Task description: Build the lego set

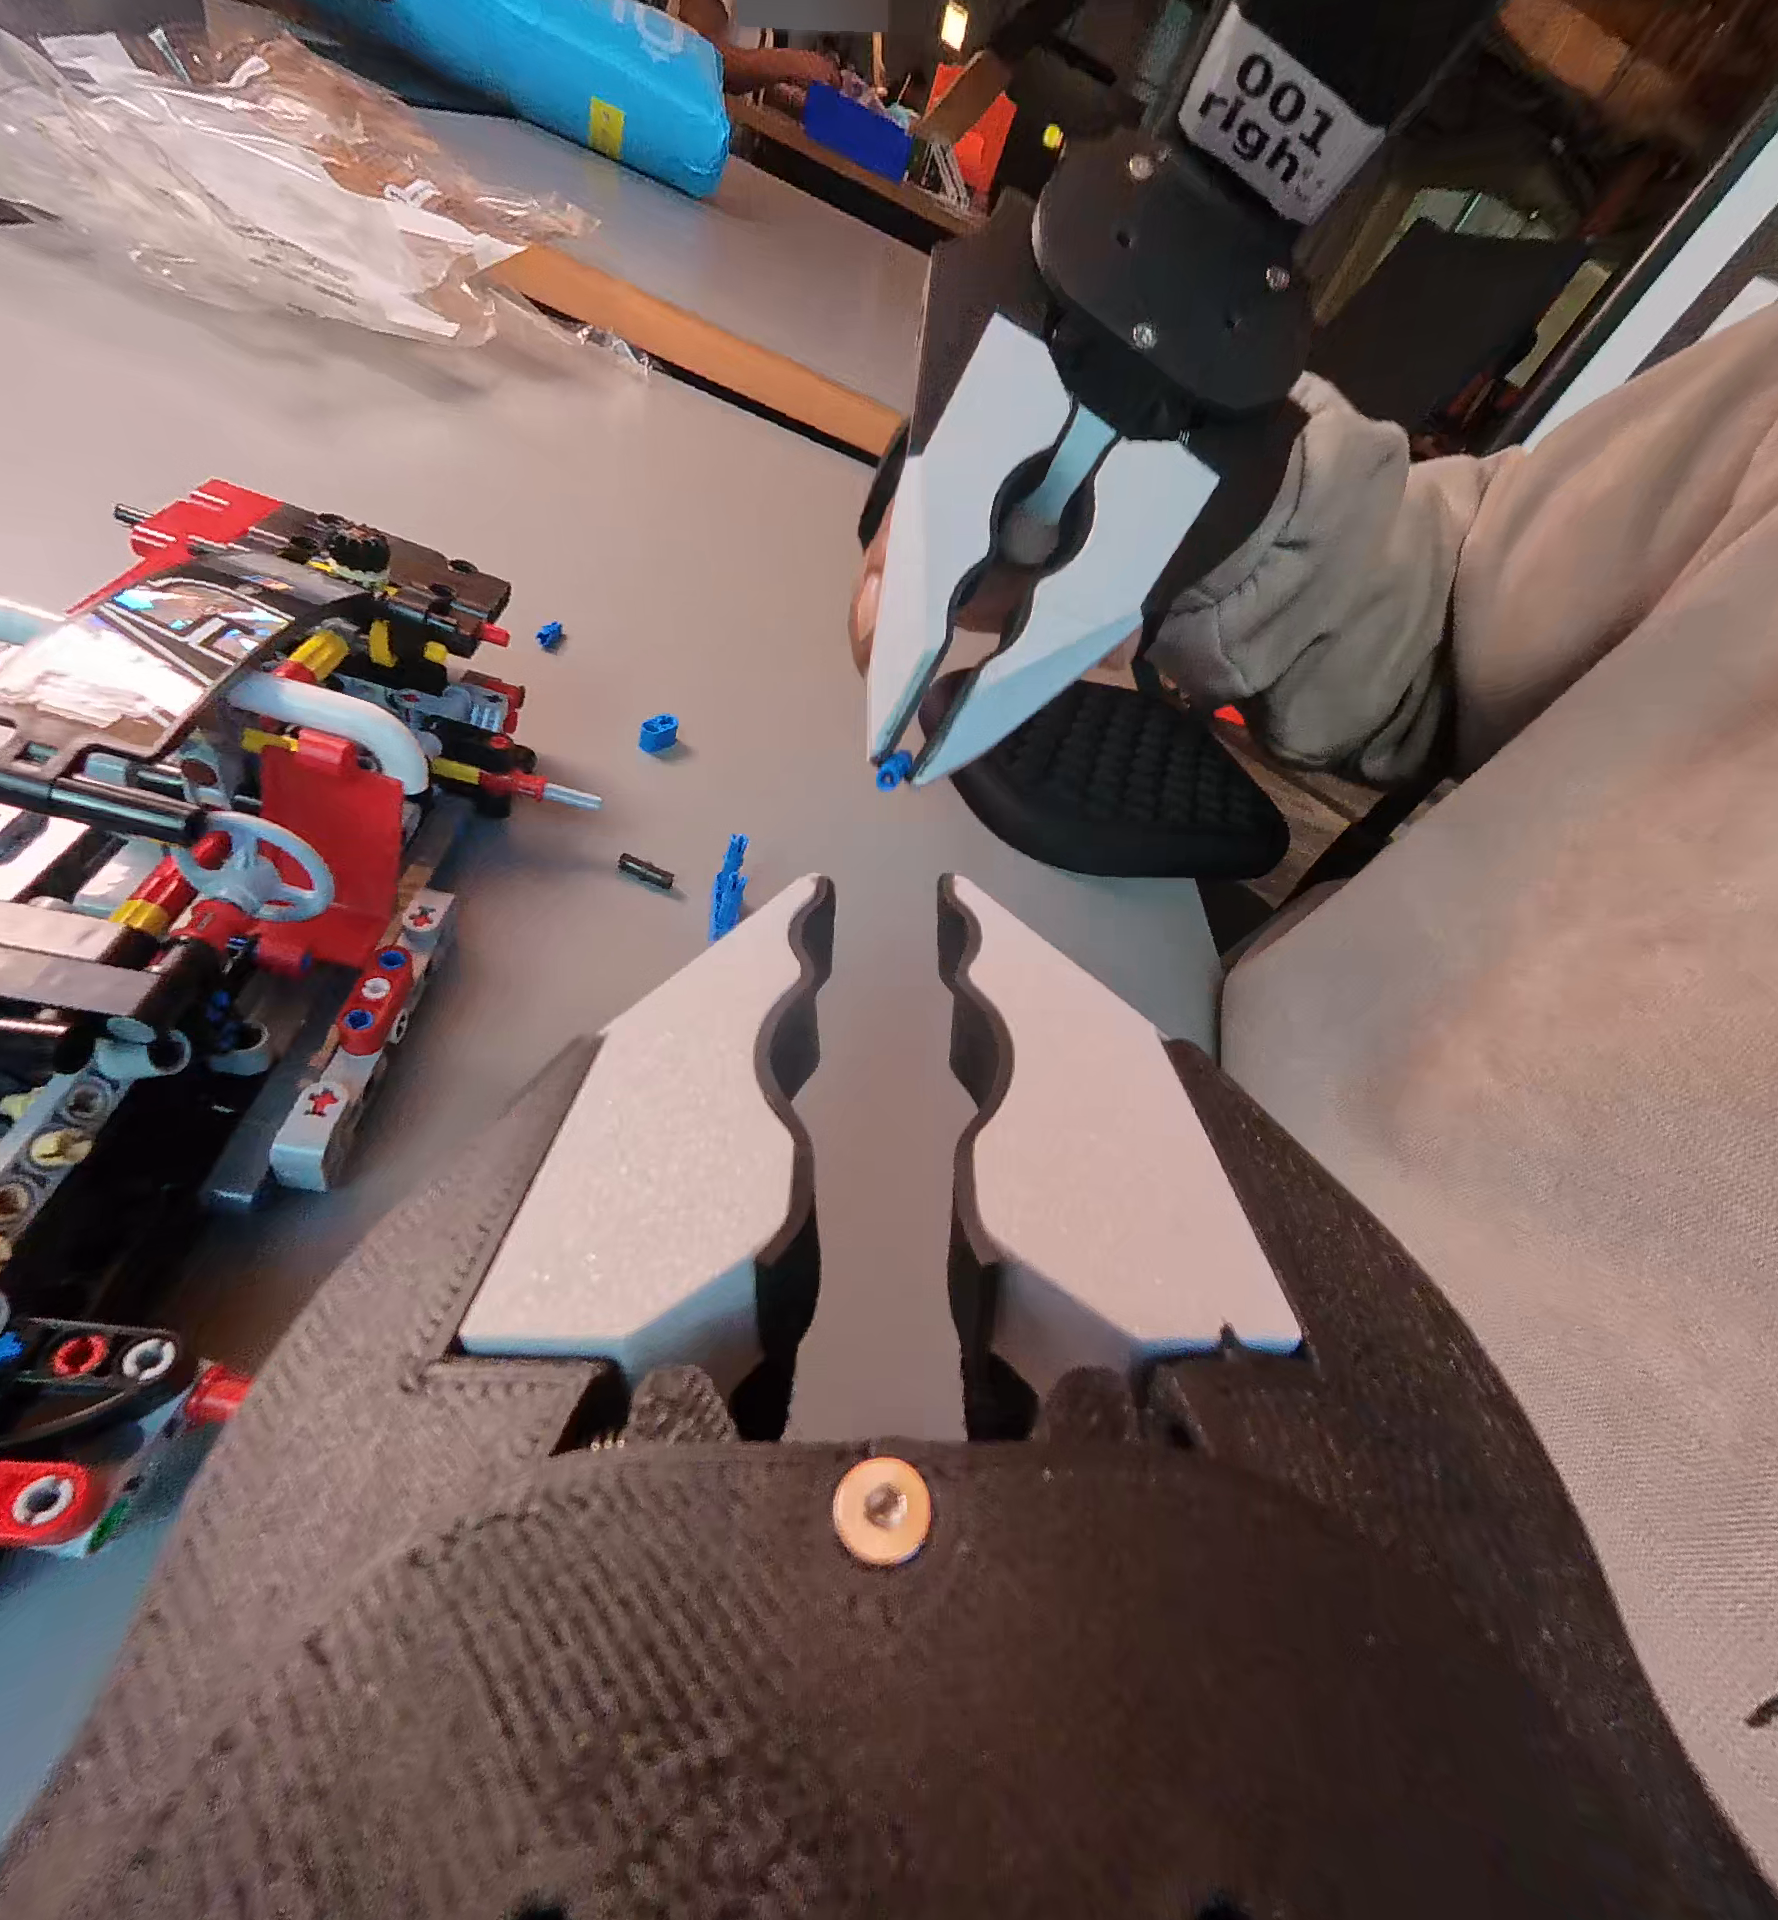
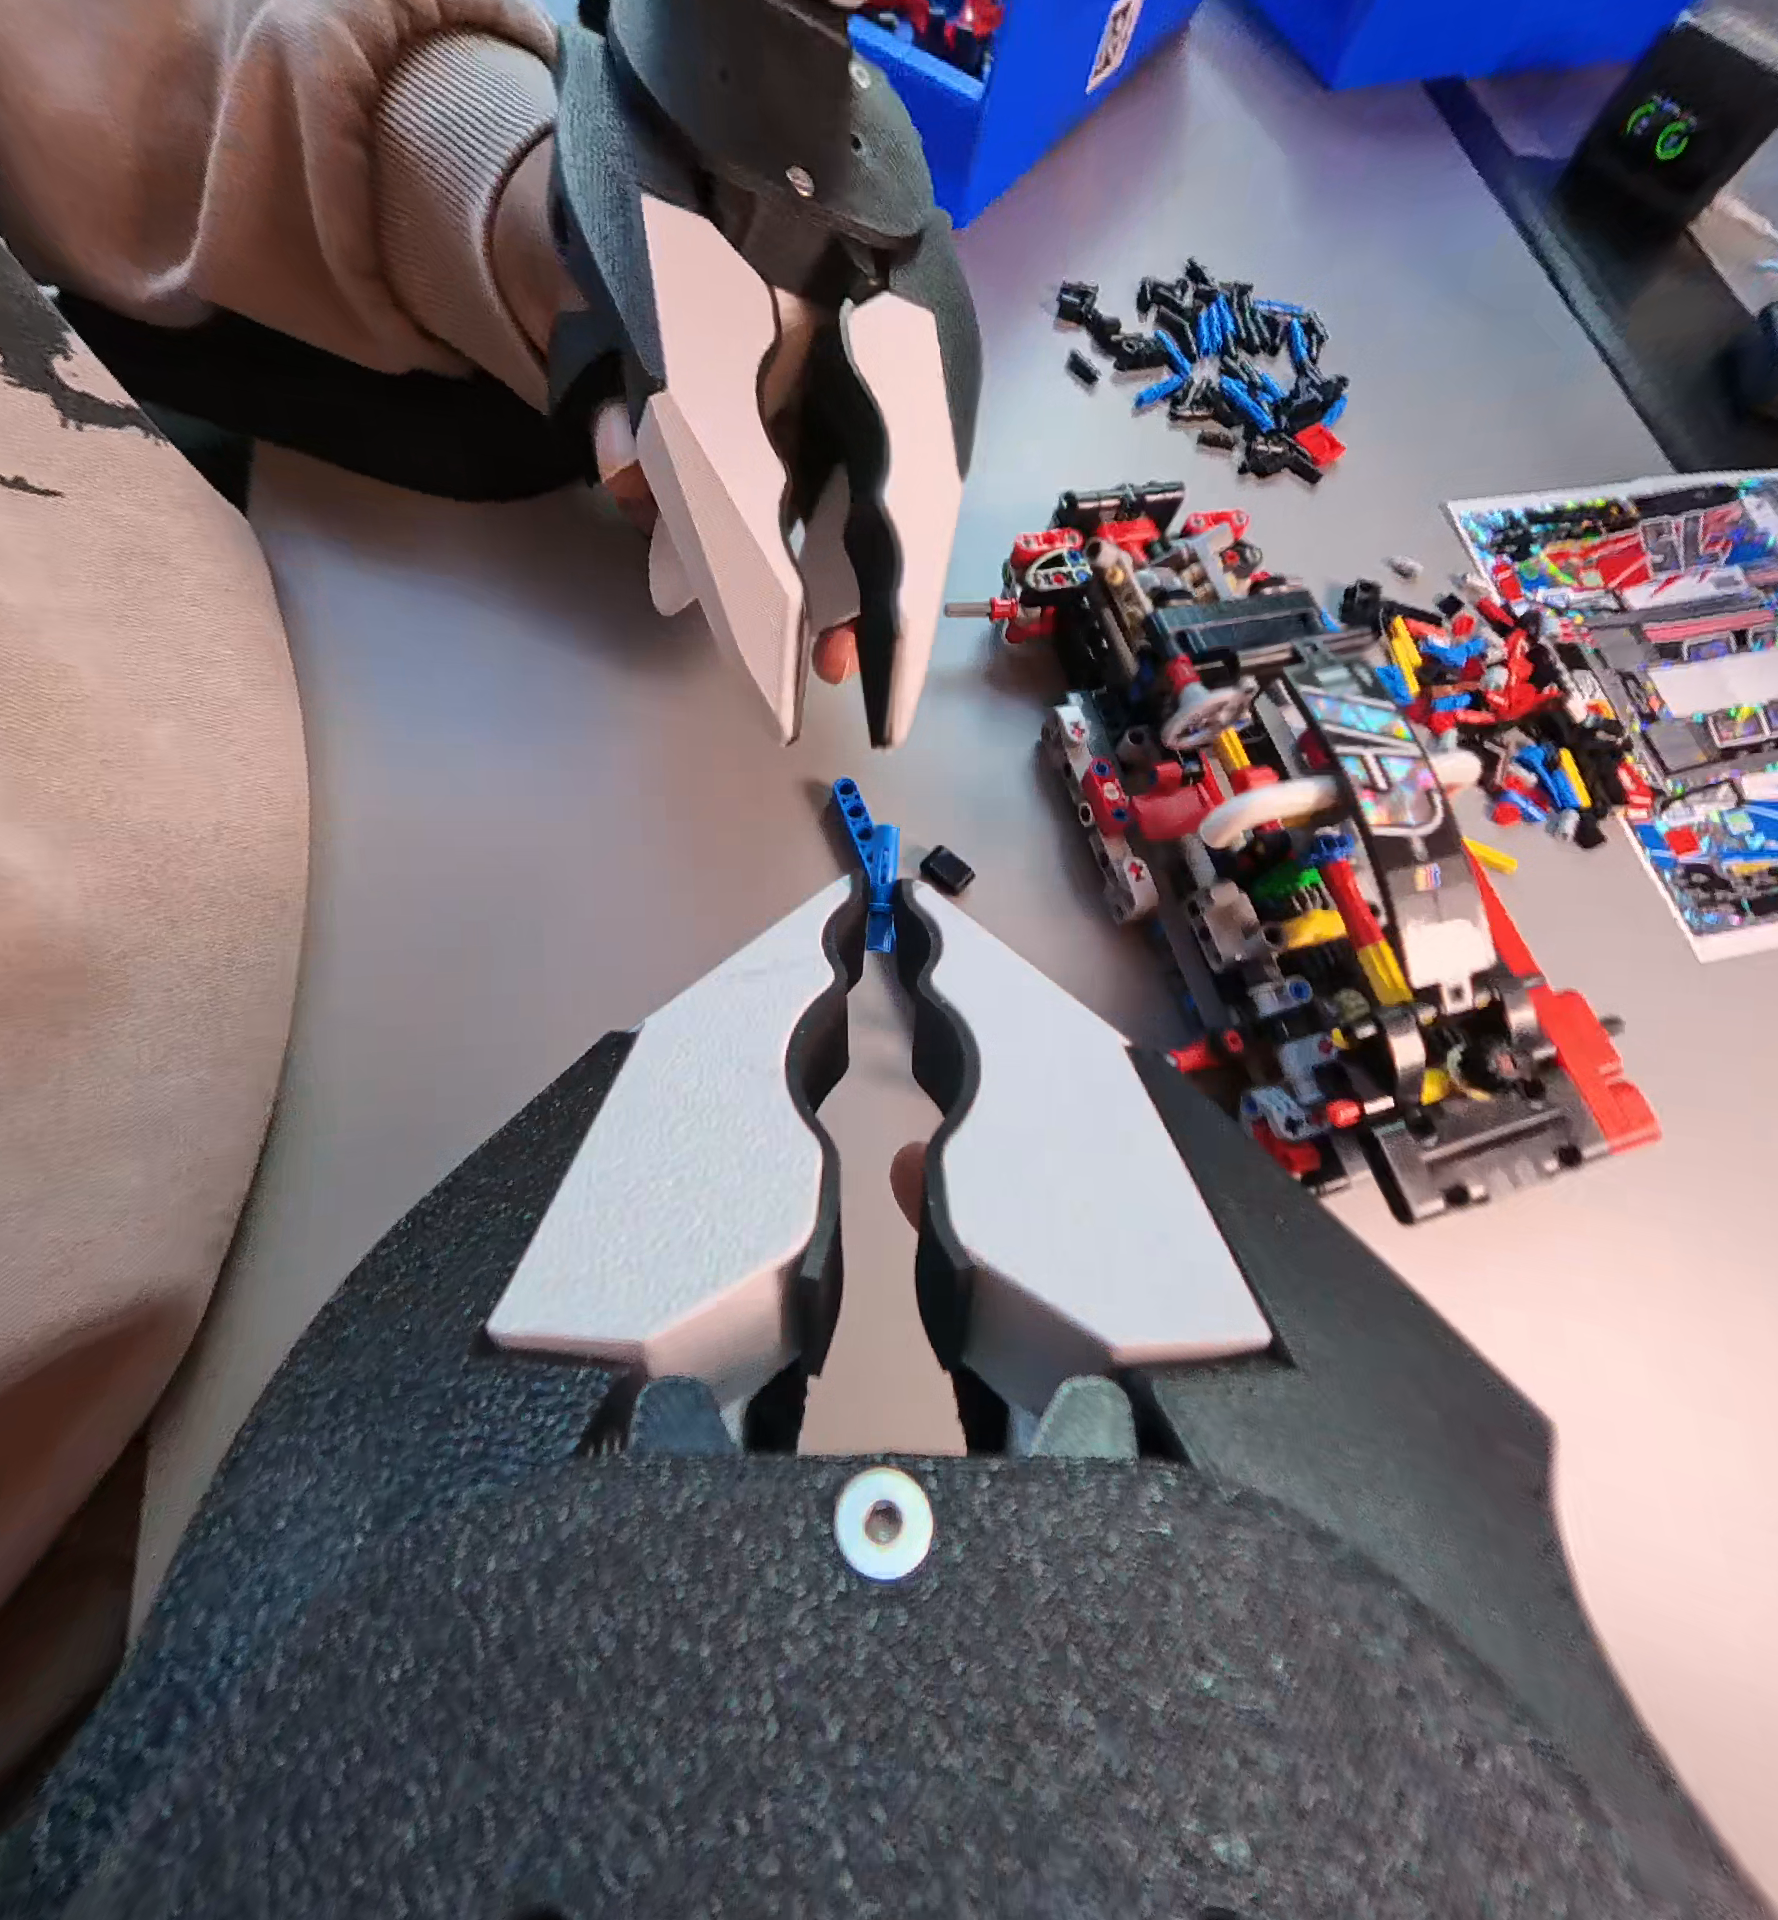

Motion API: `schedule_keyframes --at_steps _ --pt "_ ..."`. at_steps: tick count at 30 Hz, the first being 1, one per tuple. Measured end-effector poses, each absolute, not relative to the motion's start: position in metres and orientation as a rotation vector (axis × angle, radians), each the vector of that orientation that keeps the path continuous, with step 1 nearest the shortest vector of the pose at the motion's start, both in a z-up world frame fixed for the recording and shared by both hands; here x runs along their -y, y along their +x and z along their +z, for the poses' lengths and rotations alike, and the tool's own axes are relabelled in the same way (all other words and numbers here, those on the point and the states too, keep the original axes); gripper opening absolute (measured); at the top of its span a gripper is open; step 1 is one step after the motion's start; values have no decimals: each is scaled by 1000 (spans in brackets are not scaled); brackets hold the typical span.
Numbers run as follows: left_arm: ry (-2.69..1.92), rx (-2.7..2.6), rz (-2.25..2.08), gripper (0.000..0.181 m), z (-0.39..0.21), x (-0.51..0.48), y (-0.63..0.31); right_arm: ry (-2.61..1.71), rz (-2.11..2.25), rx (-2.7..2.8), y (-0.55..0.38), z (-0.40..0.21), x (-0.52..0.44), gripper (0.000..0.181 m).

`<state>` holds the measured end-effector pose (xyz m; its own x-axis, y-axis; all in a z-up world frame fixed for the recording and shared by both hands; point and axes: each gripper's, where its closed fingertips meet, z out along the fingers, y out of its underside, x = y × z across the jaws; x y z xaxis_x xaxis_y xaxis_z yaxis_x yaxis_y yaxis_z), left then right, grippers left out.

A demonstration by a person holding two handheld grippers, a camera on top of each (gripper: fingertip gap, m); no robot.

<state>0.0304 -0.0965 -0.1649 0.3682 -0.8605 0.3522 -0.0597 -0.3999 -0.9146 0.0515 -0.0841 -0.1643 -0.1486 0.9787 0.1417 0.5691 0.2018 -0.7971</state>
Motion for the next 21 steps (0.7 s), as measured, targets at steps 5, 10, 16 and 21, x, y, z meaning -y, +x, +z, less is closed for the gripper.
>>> schedule_keyframes --at_steps 5,10,16,21 --pt "-1724 -737 -1229 16 -157 96 29 -1371 729 1847 29 -165 92 2" --pt "-1723 -741 -1227 12 -155 97 27 -1330 692 1872 22 -160 97 2" --pt "-1698 -779 -1268 2 -150 105 31 -1258 635 1885 24 -152 104 2" --pt "-1517 -700 -1535 1 -116 118 28 -1137 839 1734 22 -118 118 4"
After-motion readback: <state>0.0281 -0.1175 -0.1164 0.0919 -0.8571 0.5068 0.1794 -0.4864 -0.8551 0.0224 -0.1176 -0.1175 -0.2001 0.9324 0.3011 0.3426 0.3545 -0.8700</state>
